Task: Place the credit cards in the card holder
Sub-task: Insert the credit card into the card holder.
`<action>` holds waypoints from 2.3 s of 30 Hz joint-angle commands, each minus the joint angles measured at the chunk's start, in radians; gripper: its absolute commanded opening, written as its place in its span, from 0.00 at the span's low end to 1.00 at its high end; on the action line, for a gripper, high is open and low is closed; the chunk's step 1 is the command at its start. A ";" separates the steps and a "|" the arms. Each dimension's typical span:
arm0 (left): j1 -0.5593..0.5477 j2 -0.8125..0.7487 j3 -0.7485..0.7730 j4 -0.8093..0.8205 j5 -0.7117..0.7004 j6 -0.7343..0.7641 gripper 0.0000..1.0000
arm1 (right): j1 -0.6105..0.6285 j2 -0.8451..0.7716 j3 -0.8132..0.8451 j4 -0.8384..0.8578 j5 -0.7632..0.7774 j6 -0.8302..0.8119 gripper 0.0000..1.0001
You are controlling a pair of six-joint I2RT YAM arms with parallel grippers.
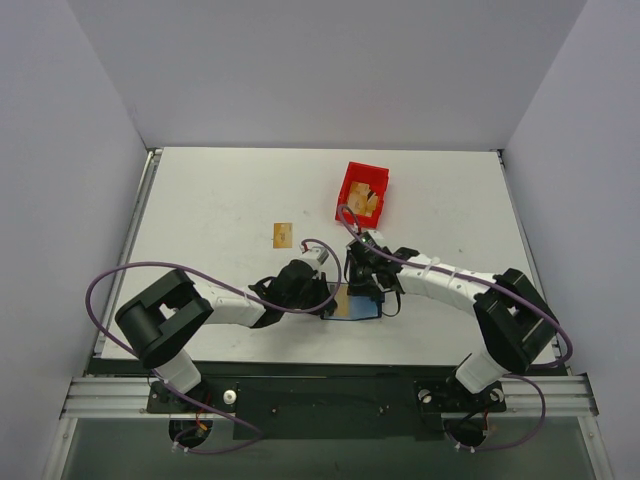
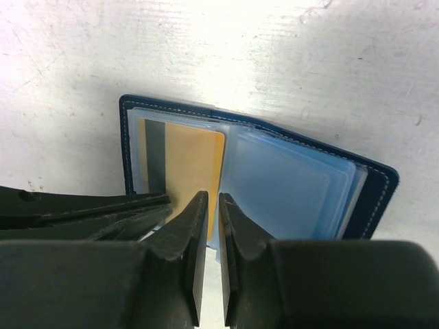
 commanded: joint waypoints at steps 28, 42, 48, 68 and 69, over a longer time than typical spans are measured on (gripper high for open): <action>-0.008 -0.003 -0.018 -0.107 -0.015 0.011 0.00 | -0.040 0.064 -0.034 -0.054 0.076 0.065 0.00; -0.008 0.000 -0.018 -0.105 -0.019 0.008 0.00 | -0.021 0.052 -0.001 -0.111 0.123 0.051 0.00; -0.008 0.005 -0.020 -0.104 -0.017 0.008 0.00 | -0.020 0.034 0.002 -0.113 0.104 0.048 0.00; -0.008 0.002 -0.012 -0.105 -0.016 0.009 0.00 | -0.015 0.106 0.049 -0.179 0.087 0.048 0.00; -0.008 -0.001 -0.010 -0.108 -0.016 0.009 0.00 | -0.014 0.113 0.051 -0.179 0.087 0.050 0.00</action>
